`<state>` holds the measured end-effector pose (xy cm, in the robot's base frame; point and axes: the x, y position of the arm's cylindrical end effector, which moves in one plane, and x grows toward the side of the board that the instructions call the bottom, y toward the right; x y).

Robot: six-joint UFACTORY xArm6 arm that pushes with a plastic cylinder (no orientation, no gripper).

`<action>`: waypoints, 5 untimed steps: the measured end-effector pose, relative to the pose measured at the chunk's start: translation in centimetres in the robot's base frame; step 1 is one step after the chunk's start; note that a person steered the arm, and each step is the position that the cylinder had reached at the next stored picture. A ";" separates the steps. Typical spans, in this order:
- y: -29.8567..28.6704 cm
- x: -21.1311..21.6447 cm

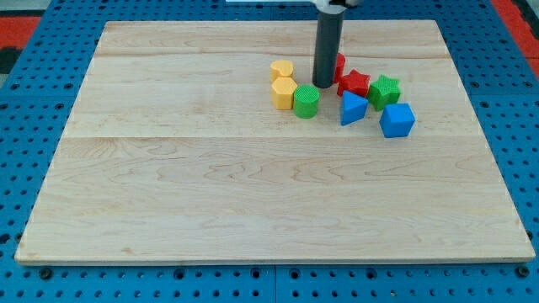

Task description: Separate the red circle from the group of blocks

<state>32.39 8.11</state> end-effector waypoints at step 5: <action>3.1 -4.0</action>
